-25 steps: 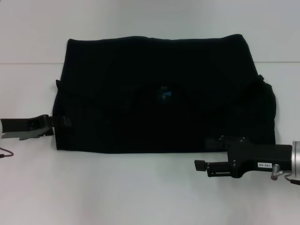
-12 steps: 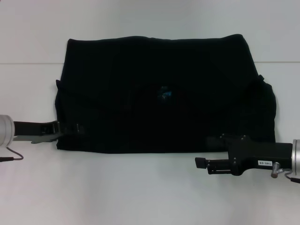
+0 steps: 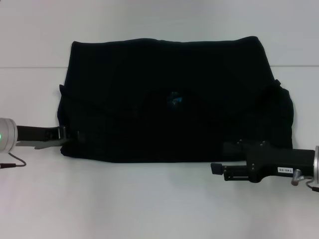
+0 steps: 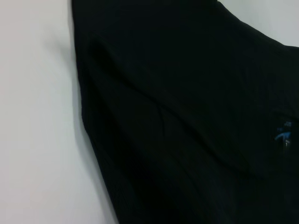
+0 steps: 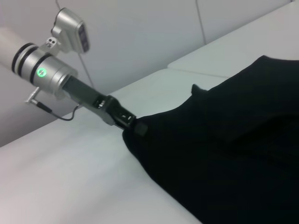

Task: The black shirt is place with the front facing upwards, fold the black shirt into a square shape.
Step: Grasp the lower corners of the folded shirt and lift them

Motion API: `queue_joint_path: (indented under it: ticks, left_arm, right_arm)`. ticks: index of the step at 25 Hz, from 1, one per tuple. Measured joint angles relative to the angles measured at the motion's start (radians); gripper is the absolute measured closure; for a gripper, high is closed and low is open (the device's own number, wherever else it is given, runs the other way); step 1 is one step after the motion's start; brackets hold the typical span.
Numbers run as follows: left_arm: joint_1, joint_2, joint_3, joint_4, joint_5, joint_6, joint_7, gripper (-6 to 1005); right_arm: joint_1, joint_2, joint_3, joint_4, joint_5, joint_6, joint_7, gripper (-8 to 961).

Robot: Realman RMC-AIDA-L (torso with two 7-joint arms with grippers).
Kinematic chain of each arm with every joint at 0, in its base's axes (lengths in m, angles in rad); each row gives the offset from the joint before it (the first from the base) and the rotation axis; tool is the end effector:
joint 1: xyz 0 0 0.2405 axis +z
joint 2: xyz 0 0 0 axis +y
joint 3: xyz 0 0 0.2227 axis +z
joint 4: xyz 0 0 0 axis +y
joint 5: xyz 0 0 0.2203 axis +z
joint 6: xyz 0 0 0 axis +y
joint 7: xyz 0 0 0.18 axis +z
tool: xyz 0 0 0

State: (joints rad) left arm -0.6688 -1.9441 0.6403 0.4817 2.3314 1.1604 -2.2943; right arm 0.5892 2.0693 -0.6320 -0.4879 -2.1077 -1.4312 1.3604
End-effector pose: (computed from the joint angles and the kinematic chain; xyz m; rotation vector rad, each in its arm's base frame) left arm -0.3056 0.3900 0.0049 -2.0772 -1.7294 -0.3299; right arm 0.2472 0.3384 -0.0451 -2.7212 0.7623 0.5943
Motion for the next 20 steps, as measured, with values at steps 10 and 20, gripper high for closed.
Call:
queue_joint_path:
  ticks: [10,20]
  left_arm:
    - [0.000,0.003,0.002,0.000,0.000,0.007,0.008,931]
    - [0.001,0.004,-0.004,0.000,-0.006,0.014,0.014,973]
  right_arm:
    - [-0.006,-0.065,0.025,-0.125,-0.026,0.017,0.353,89]
    - [0.141,-0.219,0.021,-0.177,-0.387,0.053,1.101,103]
